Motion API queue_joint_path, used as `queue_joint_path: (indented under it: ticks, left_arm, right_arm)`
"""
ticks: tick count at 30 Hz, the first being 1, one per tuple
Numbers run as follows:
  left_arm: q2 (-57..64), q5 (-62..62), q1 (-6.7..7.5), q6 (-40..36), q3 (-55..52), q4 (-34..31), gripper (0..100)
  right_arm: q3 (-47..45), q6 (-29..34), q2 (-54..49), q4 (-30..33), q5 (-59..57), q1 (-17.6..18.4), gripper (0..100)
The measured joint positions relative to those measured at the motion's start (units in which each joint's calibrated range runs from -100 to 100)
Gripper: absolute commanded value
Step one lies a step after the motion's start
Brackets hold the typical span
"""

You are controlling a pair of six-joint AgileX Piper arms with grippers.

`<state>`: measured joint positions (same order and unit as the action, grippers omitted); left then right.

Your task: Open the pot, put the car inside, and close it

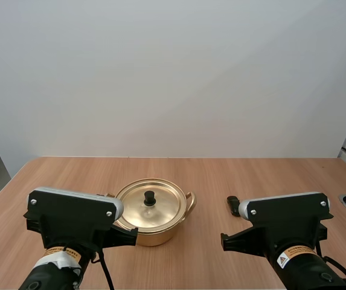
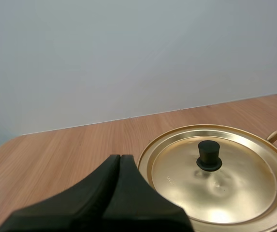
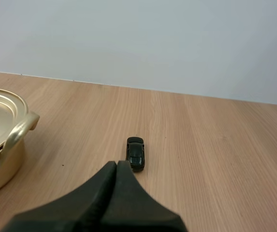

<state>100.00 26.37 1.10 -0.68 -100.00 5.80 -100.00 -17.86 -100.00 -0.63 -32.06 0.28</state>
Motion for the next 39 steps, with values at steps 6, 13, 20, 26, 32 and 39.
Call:
queue_joint_path:
  ticks: [6,13,20,26,32,39]
  left_arm:
    - [0.0,0.0,0.0,0.0,0.0,0.0,0]
    - [0.0,0.0,0.0,0.0,0.0,0.0,0]
    - [0.0,-0.6,0.0,6.0,0.1,-1.2,0]
    - [-7.8,1.6,0.0,6.7,6.2,-1.2,0]
    - [-19.0,5.0,0.0,1.3,16.4,3.1,0]
    - [-32.1,6.8,0.23,1.3,26.5,8.4,0]
  right_arm:
    - [0.0,0.0,0.0,0.0,0.0,0.0,0]
    - [0.0,0.0,0.0,0.0,0.0,0.0,0]
    - [1.2,-0.7,0.0,1.3,5.5,0.0,0]
    - [8.0,-0.2,6.5,-0.4,5.3,-0.4,0]
    - [15.4,-0.7,17.7,1.4,4.5,-1.5,0]
    - [21.7,-0.7,31.2,6.8,4.6,-1.5,0]
